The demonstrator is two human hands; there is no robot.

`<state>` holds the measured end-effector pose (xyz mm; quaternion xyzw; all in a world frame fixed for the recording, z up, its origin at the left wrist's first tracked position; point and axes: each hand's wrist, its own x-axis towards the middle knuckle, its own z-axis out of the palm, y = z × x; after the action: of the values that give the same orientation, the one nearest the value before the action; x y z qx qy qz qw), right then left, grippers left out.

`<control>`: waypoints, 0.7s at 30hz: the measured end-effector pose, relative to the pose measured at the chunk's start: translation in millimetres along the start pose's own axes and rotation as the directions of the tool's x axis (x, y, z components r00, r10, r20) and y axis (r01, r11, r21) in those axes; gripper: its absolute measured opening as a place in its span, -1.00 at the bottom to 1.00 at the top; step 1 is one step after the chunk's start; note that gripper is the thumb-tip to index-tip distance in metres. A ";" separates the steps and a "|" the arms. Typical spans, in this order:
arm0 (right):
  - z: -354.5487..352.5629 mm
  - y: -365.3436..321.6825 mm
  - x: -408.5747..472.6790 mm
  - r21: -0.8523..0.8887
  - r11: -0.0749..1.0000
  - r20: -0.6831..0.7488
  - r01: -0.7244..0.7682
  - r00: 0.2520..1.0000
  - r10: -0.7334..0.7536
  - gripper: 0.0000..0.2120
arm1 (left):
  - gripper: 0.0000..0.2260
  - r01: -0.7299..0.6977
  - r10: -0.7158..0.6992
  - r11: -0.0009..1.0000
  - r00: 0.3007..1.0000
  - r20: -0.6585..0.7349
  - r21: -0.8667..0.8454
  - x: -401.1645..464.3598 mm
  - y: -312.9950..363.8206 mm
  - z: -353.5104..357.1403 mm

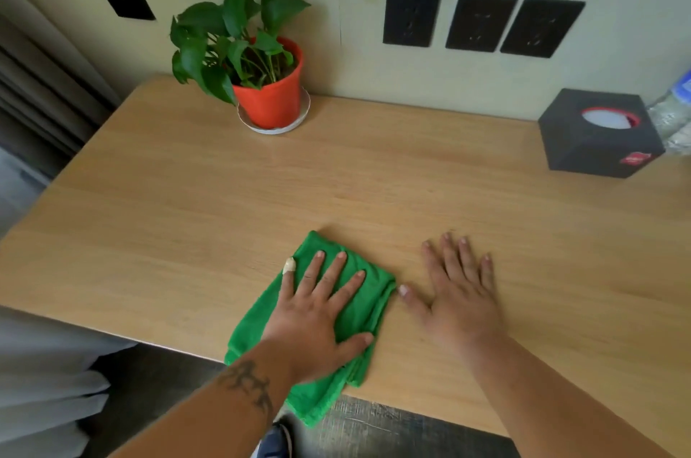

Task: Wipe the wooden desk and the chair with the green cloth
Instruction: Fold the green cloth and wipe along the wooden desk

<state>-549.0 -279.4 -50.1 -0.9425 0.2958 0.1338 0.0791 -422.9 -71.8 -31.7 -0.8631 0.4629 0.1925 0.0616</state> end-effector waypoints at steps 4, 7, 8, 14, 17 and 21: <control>0.1 2.3 -1.6 0.008 1.000 -0.005 0.014 1.000 -0.014 -0.15 | -0.19 0.100 -0.100 0.995 0.993 -0.057 -0.017 18.8 -41.8 -7.2; -1.2 2.8 -3.3 0.031 0.999 -0.008 0.024 1.000 -0.024 -0.17 | -0.17 0.232 -0.234 0.972 0.964 -0.128 -0.034 40.8 -74.9 -14.9; -1.3 3.3 -3.3 0.033 0.999 -0.011 0.025 1.000 -0.025 -0.17 | -0.17 0.268 -0.271 0.963 0.954 -0.131 -0.039 49.5 -81.7 -17.9; 2.7 3.5 -1.8 0.060 0.998 -0.045 0.024 0.999 -0.021 -0.15 | -0.15 0.397 -0.404 0.914 0.907 -0.118 -0.077 111.5 -69.3 -41.0; 2.8 3.7 -1.9 0.075 0.997 -0.052 0.032 0.998 -0.028 -0.16 | -0.14 0.356 -0.363 0.931 0.922 -0.132 -0.073 141.2 -47.2 -51.8; 9.8 2.3 -0.1 0.142 0.990 -0.140 0.024 0.990 -0.004 -0.14 | -0.15 0.196 -0.199 0.980 0.967 -0.161 -0.033 173.1 1.6 -62.0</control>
<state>-552.4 -279.0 -59.6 -0.9435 0.3026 0.0455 0.1268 -321.1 -224.6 -42.0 -0.9182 0.3765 0.1180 0.0351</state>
